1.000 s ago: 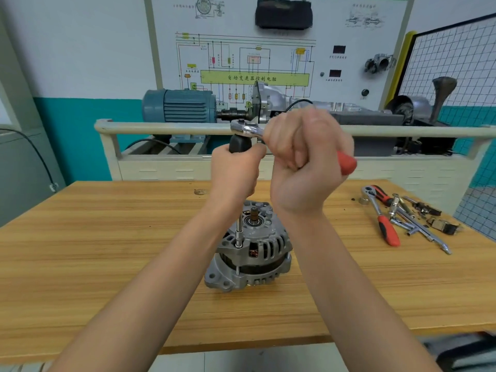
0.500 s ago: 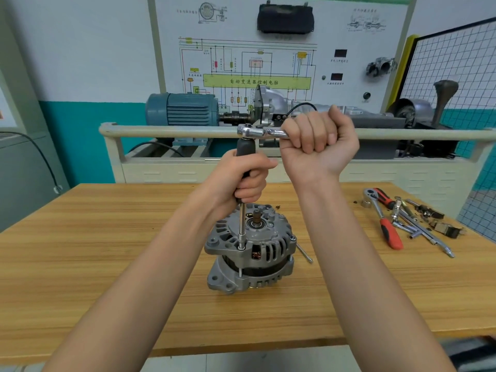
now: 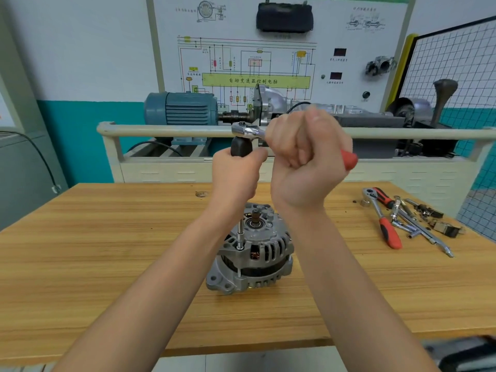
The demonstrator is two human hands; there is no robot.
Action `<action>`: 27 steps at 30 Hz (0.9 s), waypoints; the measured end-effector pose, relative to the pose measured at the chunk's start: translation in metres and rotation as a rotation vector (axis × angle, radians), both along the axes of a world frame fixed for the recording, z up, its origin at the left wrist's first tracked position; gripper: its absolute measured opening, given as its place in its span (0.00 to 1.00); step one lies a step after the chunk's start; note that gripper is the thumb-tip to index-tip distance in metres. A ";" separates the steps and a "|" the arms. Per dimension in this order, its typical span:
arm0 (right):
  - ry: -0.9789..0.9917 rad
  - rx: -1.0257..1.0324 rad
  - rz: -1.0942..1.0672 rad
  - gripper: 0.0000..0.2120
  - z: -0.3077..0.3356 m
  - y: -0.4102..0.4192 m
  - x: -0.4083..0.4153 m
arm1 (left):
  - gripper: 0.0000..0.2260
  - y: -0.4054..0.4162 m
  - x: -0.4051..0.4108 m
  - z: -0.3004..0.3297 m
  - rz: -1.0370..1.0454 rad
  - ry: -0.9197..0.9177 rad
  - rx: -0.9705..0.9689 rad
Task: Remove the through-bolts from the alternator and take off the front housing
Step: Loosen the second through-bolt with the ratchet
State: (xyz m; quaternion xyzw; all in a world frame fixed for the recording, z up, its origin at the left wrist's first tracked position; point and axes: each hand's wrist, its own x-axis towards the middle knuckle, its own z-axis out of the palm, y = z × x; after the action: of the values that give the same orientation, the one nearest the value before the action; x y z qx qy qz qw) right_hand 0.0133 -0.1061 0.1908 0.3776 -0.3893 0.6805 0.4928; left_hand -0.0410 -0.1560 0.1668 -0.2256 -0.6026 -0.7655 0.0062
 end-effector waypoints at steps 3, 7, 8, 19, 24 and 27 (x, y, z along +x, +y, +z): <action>-0.105 -0.114 0.356 0.24 0.009 0.022 -0.003 | 0.17 -0.008 -0.003 -0.001 -0.168 0.042 -0.019; -0.257 -0.425 0.762 0.22 0.009 0.043 -0.014 | 0.17 -0.019 -0.009 0.001 -0.466 0.072 -0.073; -0.271 -0.471 0.807 0.22 0.009 0.046 -0.017 | 0.16 -0.020 -0.010 0.003 -0.526 0.059 -0.098; -0.086 -0.146 0.319 0.25 0.001 0.017 -0.003 | 0.20 -0.006 -0.004 0.001 -0.238 -0.027 -0.057; 0.026 0.033 -0.099 0.18 -0.004 -0.004 -0.003 | 0.16 0.003 -0.002 -0.001 0.027 -0.033 -0.009; 0.005 0.015 0.066 0.20 0.000 0.005 -0.003 | 0.18 0.000 -0.003 -0.003 -0.061 -0.015 -0.016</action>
State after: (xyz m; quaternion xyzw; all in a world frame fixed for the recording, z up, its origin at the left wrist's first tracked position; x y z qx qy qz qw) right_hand 0.0099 -0.1012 0.1913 0.3956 -0.3808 0.6924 0.4681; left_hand -0.0444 -0.1565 0.1635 -0.2380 -0.6015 -0.7622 -0.0235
